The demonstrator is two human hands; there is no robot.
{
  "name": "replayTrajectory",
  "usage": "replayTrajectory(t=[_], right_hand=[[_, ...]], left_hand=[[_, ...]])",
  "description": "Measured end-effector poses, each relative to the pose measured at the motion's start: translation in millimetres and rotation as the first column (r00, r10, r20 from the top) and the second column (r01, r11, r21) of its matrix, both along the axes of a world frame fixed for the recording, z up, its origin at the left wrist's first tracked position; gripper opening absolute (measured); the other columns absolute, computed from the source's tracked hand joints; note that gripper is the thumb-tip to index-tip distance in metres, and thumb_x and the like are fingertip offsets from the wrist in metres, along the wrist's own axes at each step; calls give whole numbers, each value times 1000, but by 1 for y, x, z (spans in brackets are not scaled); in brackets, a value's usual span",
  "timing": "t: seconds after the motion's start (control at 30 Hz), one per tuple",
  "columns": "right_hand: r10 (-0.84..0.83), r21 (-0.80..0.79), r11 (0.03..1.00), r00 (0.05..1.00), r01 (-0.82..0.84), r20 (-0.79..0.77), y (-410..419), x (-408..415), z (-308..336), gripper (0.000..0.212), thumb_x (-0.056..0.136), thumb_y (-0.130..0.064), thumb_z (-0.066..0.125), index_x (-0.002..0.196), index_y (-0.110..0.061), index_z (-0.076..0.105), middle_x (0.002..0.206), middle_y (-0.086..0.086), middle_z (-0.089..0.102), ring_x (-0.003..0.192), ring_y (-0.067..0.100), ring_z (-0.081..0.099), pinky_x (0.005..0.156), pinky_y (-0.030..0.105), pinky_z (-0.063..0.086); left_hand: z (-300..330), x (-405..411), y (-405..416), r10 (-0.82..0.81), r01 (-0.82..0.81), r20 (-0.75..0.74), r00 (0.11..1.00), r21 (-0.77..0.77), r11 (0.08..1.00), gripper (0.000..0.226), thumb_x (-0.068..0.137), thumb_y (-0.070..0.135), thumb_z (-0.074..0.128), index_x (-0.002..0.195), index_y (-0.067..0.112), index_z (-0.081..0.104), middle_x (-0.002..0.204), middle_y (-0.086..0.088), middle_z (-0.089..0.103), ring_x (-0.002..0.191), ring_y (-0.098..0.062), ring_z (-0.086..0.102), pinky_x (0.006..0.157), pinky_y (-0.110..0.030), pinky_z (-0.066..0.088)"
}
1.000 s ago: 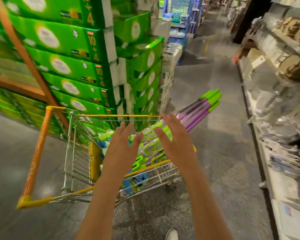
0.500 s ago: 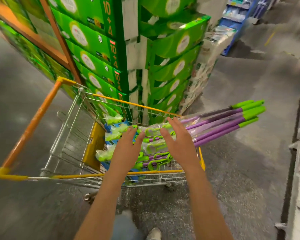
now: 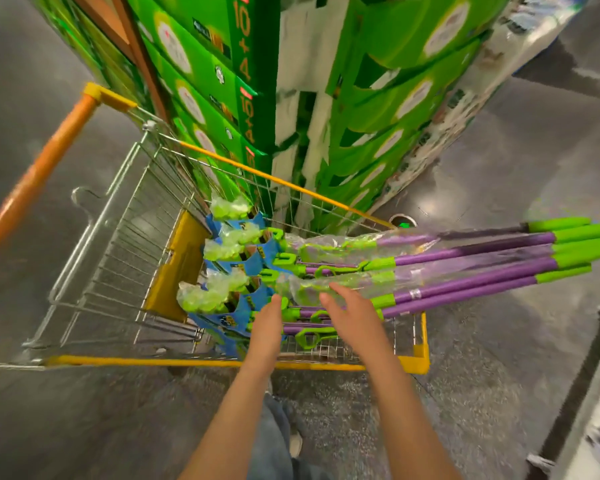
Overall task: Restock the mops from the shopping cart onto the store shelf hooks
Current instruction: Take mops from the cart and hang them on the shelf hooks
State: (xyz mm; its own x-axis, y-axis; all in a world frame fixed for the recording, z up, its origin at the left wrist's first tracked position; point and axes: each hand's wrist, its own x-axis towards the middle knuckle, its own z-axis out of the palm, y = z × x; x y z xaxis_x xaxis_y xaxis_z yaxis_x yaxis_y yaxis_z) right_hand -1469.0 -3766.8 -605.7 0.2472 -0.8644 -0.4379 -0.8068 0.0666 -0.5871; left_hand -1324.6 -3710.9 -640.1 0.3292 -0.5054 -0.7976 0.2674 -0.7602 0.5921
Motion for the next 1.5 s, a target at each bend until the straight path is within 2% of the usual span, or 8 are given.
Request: replayTrajectory(t=[0.2, 0.33, 0.47, 0.67, 0.93, 1.23, 1.4, 1.5], right_hand=[[73, 146, 988, 993, -59, -91, -20, -5, -65, 57, 97, -61, 45, 134, -21, 62, 138, -2, 62, 127, 17, 56, 103, 35, 47], [152, 202, 971, 981, -126, -119, -29, -11, -93, 50, 100, -56, 45, 126, -20, 69, 124, 0, 70, 113, 18, 63, 92, 34, 51], [273, 255, 940, 949, -228, -156, -33, -19, -110, 47, 101, -56, 42, 123, -26, 70, 113, -1, 73, 103, 18, 65, 78, 30, 49], [530, 276, 840, 815, -467, -234, -41, -18, -128, 55, 102, -61, 30, 116, -26, 71, 116, 0, 72, 109, 23, 64, 85, 37, 53], [656, 248, 750, 646, -613, -389, -47, -14, -145, 67, 101, -65, 17, 84, -23, 66, 89, -1, 70, 92, 23, 65, 73, 35, 43], [595, 128, 792, 709, -597, -378, -40, -19, -133, 59, 86, -81, 41, 107, -37, 74, 85, -7, 72, 85, 11, 65, 61, 28, 37], [583, 28, 777, 703, -628, -407, -52, -16, -105, 62, 83, -84, 36, 109, -43, 73, 86, -3, 74, 88, 16, 67, 64, 30, 39], [567, -14, 778, 710, -628, -417, -62, -13, -87, 66, 81, -86, 35, 103, -38, 76, 80, -1, 72, 82, 20, 67, 61, 31, 39]], left_hand=[[-62, -11, -20, 275, -256, -268, 923, 106, 961, 60, 106, 50, 37, 157, 17, 29, 132, -4, 45, 90, -14, 56, 97, -36, 38], [-102, -25, -30, 345, -299, -335, 877, 182, 937, 73, 98, 66, 39, 156, 23, 31, 157, -9, 37, 138, -29, 44, 118, -48, 30], [-112, -36, -37, 466, -396, -379, 799, 252, 883, 76, 97, 68, 40, 157, 21, 31, 159, -10, 32, 138, -33, 44, 91, -42, 47], [-213, -58, -31, 529, -465, -359, 769, 254, 848, 125, 48, 96, 52, 151, 25, 43, 153, -15, 45, 136, -35, 49, 112, -59, 38], [-166, -51, -48, 612, -520, -239, 754, 353, 778, 71, 102, 60, 34, 151, 9, 37, 151, -18, 46, 135, -38, 48, 113, -57, 37], [-158, -54, -40, 592, -502, -233, 772, 347, 792, 59, 105, 48, 39, 139, 0, 46, 135, -21, 59, 122, -39, 59, 103, -52, 49], [-199, -48, -32, 604, -515, -255, 755, 340, 787, 91, 68, 71, 68, 133, 8, 58, 129, -17, 66, 113, -39, 65, 91, -56, 56], [-137, -41, -42, 606, -539, -310, 733, 278, 795, 58, 88, 54, 69, 120, 6, 61, 114, -20, 71, 90, -34, 71, 69, -43, 60]])
